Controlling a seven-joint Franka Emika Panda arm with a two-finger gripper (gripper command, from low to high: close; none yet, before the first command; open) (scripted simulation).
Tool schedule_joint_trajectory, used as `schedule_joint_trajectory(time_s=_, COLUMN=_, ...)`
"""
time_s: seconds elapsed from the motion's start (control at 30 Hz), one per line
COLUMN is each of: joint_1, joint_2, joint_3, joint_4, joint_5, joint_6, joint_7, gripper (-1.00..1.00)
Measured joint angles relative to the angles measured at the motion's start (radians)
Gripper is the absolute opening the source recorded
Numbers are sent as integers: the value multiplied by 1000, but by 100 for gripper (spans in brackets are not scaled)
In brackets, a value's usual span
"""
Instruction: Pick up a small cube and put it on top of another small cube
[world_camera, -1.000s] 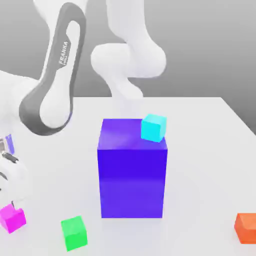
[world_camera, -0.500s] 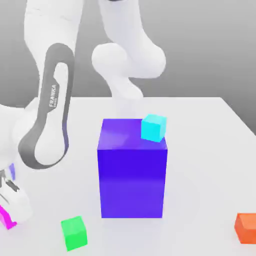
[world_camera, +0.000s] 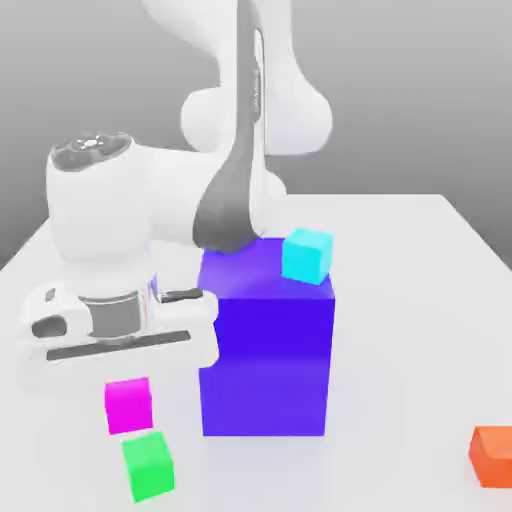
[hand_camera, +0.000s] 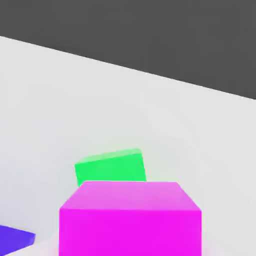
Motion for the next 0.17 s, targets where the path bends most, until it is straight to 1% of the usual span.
schedule_joint_trajectory(time_s=0.03, joint_1=-8, joint_2=33, joint_3=12, joint_4=1, joint_5=14, joint_6=31, joint_7=-13, gripper=-100)
schedule_joint_trajectory(time_s=0.07, joint_1=-8, joint_2=53, joint_3=14, joint_4=2, joint_5=23, joint_6=49, joint_7=-21, gripper=100)
schedule_joint_trajectory(time_s=0.17, joint_1=-8, joint_2=53, joint_3=14, joint_4=2, joint_5=23, joint_6=49, joint_7=-21, gripper=100)
